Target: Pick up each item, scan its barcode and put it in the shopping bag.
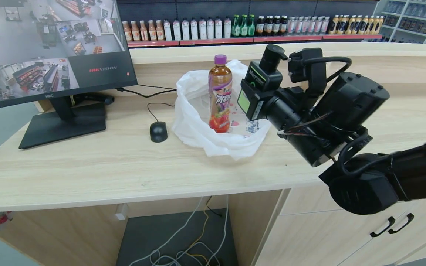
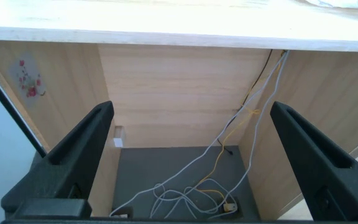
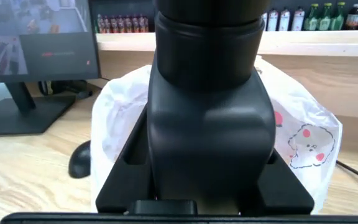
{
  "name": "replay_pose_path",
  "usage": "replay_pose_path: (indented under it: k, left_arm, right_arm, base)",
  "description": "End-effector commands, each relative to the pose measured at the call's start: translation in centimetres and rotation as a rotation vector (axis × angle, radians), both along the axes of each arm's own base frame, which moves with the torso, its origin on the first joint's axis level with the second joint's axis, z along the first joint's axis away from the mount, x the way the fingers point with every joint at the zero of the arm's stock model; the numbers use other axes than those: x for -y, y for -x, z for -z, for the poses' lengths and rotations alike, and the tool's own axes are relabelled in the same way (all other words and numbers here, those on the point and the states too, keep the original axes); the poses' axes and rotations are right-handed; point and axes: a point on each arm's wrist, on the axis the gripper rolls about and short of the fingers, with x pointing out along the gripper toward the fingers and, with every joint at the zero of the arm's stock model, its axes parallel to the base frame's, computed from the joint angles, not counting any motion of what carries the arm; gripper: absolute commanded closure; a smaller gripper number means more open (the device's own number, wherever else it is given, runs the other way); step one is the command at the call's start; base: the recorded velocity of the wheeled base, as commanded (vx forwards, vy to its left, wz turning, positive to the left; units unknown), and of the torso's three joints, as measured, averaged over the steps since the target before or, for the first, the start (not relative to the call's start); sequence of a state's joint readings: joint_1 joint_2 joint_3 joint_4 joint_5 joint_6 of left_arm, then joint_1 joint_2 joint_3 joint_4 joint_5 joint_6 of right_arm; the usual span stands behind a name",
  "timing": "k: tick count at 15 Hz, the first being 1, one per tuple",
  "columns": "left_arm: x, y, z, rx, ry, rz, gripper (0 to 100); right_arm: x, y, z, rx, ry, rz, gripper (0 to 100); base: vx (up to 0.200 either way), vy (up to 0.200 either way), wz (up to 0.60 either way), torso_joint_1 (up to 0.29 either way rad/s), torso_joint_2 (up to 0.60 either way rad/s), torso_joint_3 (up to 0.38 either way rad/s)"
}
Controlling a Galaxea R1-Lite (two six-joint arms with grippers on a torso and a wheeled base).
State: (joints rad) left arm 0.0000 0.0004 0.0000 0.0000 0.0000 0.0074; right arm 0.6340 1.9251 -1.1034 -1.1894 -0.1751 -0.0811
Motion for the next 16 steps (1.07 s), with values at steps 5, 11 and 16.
replay_pose_path:
  k: [5, 11, 16]
  left_arm:
    - [0.0, 0.0, 0.0, 0.0, 0.0, 0.002, 0]
    - [0.0, 0.0, 0.0, 0.0, 0.0, 0.002, 0]
    - [0.0, 0.0, 0.0, 0.0, 0.0, 0.002, 0]
  right_arm:
    - [0.7, -6.4, 1.4, -0.046, 0.053, 0.056, 100]
    - [1.9, -9.5, 4.3, -0.09, 0.124, 0.082, 100]
    - [1.6, -12.5, 6.6, -0.092, 0.125, 0.101, 100]
  base:
    - [0.0, 0.0, 0.0, 0.0, 0.0, 0.0]
    - [0.0, 0.0, 0.0, 0.0, 0.0, 0.0]
    - [0.0, 0.0, 0.0, 0.0, 0.0, 0.0]
